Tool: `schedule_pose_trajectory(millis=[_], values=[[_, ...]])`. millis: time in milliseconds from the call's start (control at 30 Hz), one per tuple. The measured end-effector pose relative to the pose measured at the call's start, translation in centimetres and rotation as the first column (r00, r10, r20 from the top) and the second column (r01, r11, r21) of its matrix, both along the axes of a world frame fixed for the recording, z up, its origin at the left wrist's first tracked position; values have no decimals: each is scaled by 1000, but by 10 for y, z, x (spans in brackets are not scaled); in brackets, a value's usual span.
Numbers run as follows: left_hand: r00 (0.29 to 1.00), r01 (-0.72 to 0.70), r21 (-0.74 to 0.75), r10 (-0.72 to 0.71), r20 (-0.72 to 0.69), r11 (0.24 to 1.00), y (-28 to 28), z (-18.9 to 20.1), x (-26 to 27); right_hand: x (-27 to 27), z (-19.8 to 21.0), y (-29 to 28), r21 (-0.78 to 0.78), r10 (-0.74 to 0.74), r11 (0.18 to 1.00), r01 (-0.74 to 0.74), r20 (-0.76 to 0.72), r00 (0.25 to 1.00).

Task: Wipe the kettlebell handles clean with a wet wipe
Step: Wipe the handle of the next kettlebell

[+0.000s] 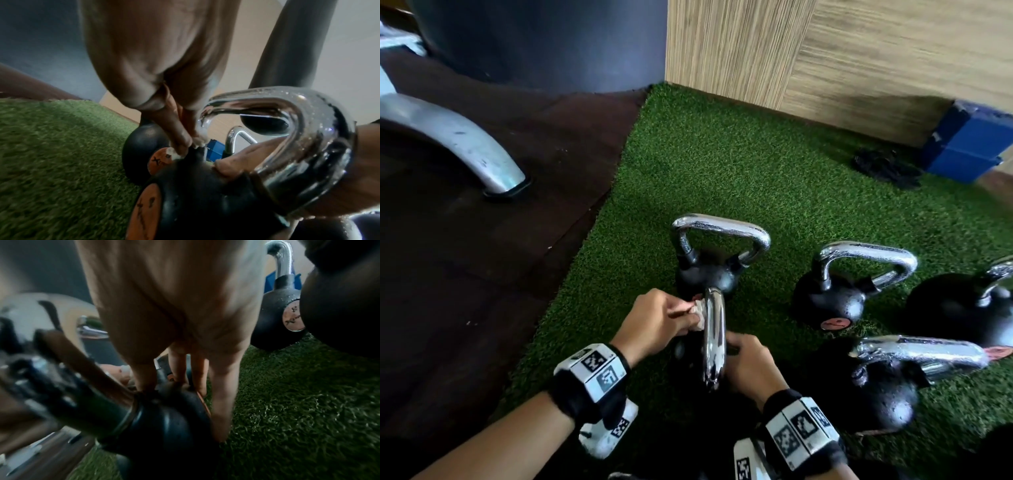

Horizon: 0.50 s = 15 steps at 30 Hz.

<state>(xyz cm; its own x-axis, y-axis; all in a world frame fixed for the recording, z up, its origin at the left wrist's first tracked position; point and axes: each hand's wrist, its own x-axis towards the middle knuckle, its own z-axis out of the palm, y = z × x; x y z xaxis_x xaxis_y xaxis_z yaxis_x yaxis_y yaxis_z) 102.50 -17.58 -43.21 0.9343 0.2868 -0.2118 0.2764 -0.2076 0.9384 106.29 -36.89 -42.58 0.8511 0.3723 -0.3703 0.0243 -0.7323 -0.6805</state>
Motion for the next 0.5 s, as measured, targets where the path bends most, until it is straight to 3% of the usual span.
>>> schedule_pose_trajectory(millis=[67, 133, 200, 333, 500], values=[[999, -23, 249, 16, 31, 968, 0, 8, 4, 2, -5, -1, 48, -54, 997, 56, -54, 997], [989, -23, 320, -26, 147, 947, -3, 16, 6, 2, -6, -3, 83, -79, 993, 84, -64, 995], [966, -35, 290, -41, 254, 956, -8, 17, 5, 3, -7, -4, 103, -96, 989, 104, -81, 992], [962, -40, 244, -28, 270, 969, -4, 14, 6, 5, -11, -4, 106, -108, 988, 114, -60, 992], [965, 46, -148, -6, 261, 988, 1, 15, 5, 5, -15, -4, 120, -104, 987, 109, -52, 993]])
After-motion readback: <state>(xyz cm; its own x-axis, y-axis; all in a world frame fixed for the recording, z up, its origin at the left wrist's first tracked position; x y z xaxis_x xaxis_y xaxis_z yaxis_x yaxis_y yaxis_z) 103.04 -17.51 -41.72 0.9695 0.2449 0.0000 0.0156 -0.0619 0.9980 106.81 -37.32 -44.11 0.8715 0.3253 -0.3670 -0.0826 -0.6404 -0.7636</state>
